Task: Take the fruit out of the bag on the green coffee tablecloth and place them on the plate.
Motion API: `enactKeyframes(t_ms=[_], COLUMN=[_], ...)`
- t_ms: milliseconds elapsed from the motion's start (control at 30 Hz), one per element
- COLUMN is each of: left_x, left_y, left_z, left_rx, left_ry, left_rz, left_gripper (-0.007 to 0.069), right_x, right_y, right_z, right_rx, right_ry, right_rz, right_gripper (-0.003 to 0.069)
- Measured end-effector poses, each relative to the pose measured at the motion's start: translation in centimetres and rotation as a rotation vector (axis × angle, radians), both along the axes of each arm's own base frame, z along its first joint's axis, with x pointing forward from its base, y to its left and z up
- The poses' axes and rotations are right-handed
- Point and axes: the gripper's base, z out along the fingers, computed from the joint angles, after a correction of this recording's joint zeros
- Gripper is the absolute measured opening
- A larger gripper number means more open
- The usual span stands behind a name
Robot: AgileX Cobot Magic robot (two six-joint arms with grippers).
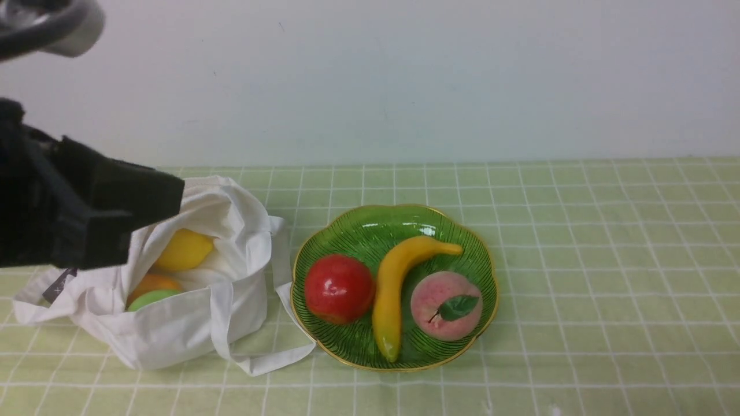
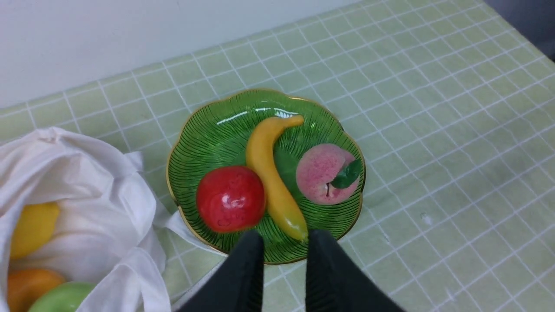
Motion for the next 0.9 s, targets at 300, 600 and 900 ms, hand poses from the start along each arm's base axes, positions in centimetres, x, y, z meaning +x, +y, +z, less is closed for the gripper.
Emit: enactKeyframes(t_ms=[300, 600, 900], left_x=[-3.9, -8.5, -8.3], left_y=[1.6, 4.4, 5.7], left_z=[1.5, -0.1, -11.5], left_rx=[-0.004, 0.043, 0.059], left_ry=[-0.127, -0.323, -0.441], left_rz=[0.008, 0.088, 0.301], left_gripper=[0.0131, 0.0131, 0.0131], right_x=[0.0, 0.0, 0.0], right_y=[0.0, 0.0, 0.0], right_z=[0.0, 0.0, 0.0], right_rx=[0.0, 0.0, 0.0], right_ry=[0.0, 0.0, 0.0], right_rz=[0.0, 0.0, 0.0], right_gripper=[-0.001, -0.001, -0.001])
